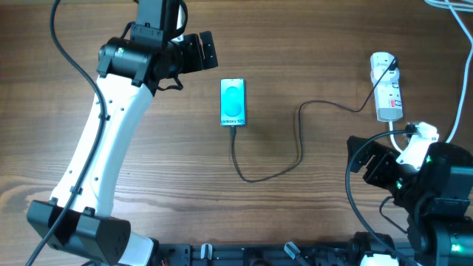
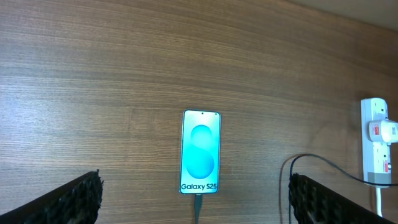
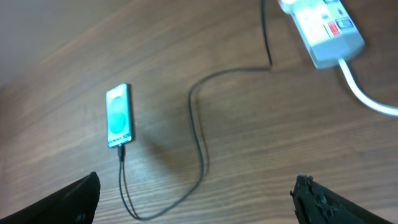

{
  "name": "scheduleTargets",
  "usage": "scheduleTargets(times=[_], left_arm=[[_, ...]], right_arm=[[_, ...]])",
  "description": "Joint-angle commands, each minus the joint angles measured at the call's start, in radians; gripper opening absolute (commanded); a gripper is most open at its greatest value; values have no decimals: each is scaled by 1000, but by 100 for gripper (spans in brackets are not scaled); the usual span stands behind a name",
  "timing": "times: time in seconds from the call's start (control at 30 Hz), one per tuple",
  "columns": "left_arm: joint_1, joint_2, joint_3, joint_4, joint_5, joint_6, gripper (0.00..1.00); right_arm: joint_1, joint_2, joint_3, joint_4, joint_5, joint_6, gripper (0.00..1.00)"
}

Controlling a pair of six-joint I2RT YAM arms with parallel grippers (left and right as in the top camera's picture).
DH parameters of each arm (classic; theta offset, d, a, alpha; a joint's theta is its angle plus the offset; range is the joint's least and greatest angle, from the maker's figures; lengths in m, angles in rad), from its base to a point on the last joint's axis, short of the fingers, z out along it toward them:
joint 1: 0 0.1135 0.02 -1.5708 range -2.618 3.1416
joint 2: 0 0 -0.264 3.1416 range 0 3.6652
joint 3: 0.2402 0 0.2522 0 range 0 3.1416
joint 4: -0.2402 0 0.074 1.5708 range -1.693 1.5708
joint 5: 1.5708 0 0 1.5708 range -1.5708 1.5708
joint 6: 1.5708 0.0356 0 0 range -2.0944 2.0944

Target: Plug charger to phone and switch on socket

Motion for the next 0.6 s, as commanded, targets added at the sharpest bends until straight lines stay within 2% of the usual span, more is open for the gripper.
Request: scheduleTargets(times=[0.0, 0.57], left_arm=[[3, 7, -5, 3, -7, -9, 100], [3, 7, -5, 3, -7, -9, 100]], right_arm=[[5, -2, -7, 12, -39, -49, 100], [5, -18, -7, 100, -136, -125, 100]])
